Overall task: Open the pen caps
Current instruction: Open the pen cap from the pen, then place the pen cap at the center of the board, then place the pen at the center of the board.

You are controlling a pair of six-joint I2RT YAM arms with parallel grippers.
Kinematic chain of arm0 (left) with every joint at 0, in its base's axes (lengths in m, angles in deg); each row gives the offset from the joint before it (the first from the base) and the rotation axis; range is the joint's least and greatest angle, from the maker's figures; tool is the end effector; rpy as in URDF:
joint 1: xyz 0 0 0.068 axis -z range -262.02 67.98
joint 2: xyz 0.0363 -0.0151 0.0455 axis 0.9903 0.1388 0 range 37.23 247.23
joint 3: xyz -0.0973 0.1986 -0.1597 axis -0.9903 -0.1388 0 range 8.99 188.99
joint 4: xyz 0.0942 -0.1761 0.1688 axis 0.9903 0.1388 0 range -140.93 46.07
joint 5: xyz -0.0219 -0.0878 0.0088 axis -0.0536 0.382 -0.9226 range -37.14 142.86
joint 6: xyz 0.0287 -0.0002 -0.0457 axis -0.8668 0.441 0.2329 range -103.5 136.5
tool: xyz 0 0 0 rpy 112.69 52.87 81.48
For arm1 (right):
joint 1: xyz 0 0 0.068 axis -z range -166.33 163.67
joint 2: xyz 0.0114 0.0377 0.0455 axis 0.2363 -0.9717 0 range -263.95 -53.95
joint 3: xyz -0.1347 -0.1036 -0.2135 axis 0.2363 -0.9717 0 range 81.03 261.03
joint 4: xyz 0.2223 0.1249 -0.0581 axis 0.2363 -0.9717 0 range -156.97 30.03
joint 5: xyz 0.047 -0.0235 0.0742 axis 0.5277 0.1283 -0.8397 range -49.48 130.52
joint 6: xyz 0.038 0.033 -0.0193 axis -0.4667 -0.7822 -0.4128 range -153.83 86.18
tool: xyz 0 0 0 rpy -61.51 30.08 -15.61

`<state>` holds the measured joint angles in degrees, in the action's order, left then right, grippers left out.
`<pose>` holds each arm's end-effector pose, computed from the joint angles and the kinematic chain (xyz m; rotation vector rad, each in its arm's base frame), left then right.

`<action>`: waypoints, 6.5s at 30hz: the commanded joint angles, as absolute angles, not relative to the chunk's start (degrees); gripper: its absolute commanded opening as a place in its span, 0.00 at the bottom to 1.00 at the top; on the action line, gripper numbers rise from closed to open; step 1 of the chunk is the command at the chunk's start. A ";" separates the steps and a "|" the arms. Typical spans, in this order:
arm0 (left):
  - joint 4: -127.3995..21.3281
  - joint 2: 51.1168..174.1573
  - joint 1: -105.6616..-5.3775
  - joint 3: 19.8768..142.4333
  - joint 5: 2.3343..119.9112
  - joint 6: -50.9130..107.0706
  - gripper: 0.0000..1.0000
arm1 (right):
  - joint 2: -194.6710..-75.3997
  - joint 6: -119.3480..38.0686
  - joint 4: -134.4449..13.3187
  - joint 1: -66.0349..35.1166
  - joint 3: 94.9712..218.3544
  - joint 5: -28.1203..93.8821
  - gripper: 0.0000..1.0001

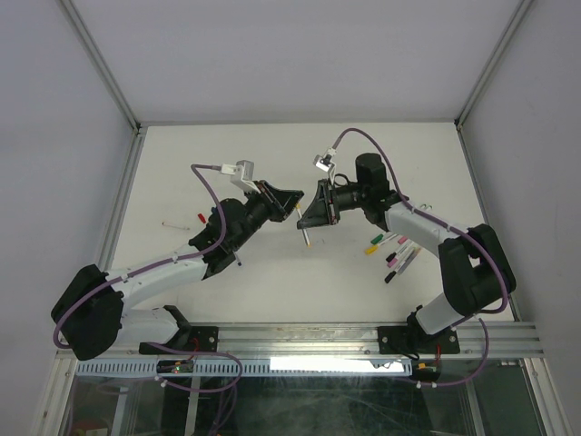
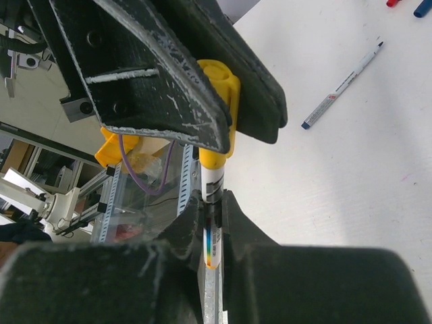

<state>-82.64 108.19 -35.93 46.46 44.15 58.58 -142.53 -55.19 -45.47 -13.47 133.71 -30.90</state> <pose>0.1985 -0.1983 0.2744 -0.0662 1.7079 -1.0562 0.2753 0.1790 0.2513 -1.0026 1.8079 1.7365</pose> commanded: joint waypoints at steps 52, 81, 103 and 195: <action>-70.62 108.86 -38.71 53.78 47.67 56.68 0.00 | -142.16 -40.58 -60.05 -15.92 138.69 -21.14 0.00; -46.18 112.21 -64.00 52.60 40.84 60.77 0.00 | -150.02 -43.27 -60.15 -21.53 139.79 -17.02 0.00; -33.05 139.03 -64.00 68.81 32.51 58.56 0.12 | -150.44 -42.25 -61.71 -21.40 140.53 -16.35 0.00; -42.47 76.19 -63.99 30.87 45.77 61.93 0.83 | -138.77 -20.53 -73.43 -13.95 149.74 20.99 0.95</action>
<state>-35.58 75.25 -64.02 31.88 43.08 61.58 -138.29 -23.80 -79.06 -17.90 152.88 17.23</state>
